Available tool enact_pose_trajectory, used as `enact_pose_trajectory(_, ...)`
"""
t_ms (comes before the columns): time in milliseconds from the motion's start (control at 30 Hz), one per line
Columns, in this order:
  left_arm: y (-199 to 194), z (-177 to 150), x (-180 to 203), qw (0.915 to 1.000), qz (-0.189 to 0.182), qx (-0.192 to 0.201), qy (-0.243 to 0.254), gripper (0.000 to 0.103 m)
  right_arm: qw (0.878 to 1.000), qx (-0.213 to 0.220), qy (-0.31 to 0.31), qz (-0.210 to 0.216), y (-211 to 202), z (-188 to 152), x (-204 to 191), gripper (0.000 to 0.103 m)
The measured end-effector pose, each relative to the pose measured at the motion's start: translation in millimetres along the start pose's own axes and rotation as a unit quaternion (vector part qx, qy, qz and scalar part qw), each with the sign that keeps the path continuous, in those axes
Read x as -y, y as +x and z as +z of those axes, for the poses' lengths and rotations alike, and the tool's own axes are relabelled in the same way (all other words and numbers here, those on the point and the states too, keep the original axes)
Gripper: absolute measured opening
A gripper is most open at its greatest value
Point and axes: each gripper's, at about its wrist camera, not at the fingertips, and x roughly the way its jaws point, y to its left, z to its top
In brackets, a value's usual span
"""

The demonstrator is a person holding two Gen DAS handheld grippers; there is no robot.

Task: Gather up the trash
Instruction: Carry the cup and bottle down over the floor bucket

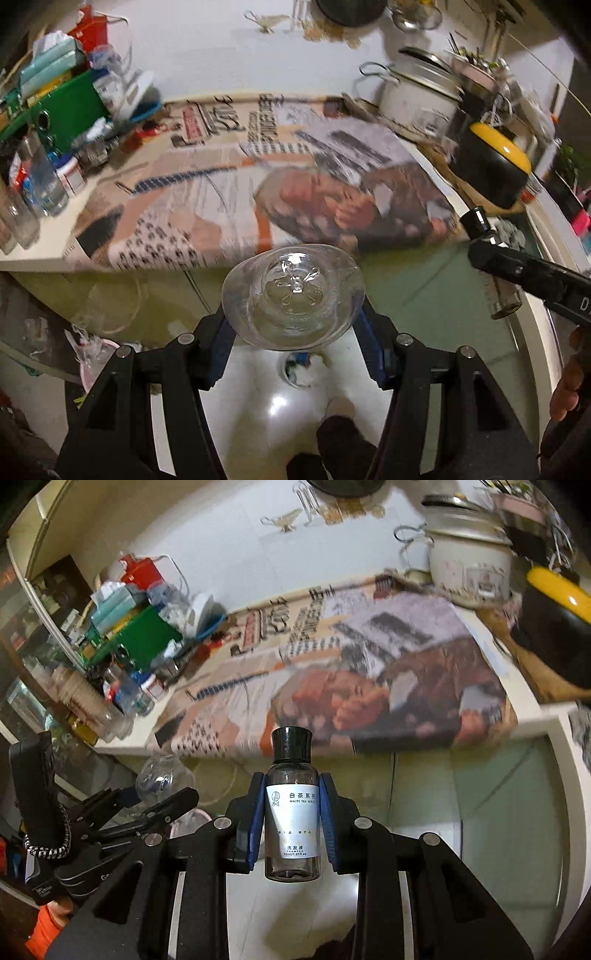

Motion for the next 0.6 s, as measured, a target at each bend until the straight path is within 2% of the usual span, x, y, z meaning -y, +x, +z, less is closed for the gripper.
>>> enact_pose_trajectory(167,22,-21,13,0.9992,-0.024,-0.032,-0.002,0.059,0.999,-0.026,0.014,-0.021,3,-25,12,0.026)
enact_pose_trajectory(367,79,-45,28,0.9963,-0.034,-0.079,-0.003,0.059,0.997,-0.065,0.032,-0.038,29,-46,47,0.026)
enact_pose_trajectory(600,170,-85,28,0.9929,-0.015,-0.115,-0.026,0.059,0.992,-0.117,0.038,-0.040,108,-79,103,0.026)
